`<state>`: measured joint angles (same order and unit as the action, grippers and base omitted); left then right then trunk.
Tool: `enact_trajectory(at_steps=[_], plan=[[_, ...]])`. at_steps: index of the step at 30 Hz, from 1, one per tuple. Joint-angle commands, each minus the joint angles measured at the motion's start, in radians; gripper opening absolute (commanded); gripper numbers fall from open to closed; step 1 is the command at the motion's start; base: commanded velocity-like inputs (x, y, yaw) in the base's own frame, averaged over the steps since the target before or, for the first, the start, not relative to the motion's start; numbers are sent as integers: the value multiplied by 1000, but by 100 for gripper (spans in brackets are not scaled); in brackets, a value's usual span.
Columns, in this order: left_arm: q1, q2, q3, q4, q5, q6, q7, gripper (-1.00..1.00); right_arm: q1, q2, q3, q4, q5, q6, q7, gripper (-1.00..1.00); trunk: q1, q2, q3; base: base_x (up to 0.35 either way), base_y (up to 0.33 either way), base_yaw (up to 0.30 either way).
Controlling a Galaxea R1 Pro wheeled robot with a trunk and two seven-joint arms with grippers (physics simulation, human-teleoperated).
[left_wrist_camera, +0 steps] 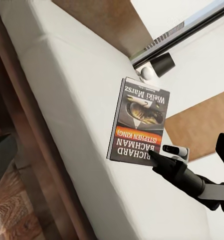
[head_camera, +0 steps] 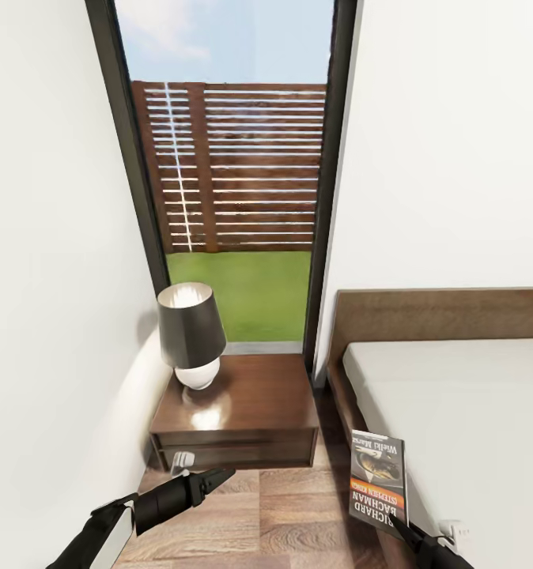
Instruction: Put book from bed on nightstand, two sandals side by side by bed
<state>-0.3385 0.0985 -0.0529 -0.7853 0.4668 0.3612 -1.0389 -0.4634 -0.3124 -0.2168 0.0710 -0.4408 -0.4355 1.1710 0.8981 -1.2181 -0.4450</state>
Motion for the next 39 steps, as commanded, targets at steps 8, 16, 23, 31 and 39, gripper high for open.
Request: enact_trajectory(at_steps=[8,16,23,31,39], plan=[[0,1,-3,0,12,10,0,100,-2,-1,-10,4,4,-5,4,-100,0,-1,-1,257,0,0],[0,1,-2,0,12,11,0,100,-2,0,-10,4,4,-5,3,-100,0,-1,-1,122,0,0],[0,1,-2,0,12,11,-1,100,-2,0,-10,4,4,-5,3,-100,0,-1,-1,311,0,0],[0,1,-3,0,12,11,-1,100,-2,0,-10,4,5,-5,4,-100,0,-1,-1,294,0,1],[0,1,-4,0,12,11,-1,100,-2,0,-10,4,5,-5,4,-100,0,-1,-1,81,0,176]])
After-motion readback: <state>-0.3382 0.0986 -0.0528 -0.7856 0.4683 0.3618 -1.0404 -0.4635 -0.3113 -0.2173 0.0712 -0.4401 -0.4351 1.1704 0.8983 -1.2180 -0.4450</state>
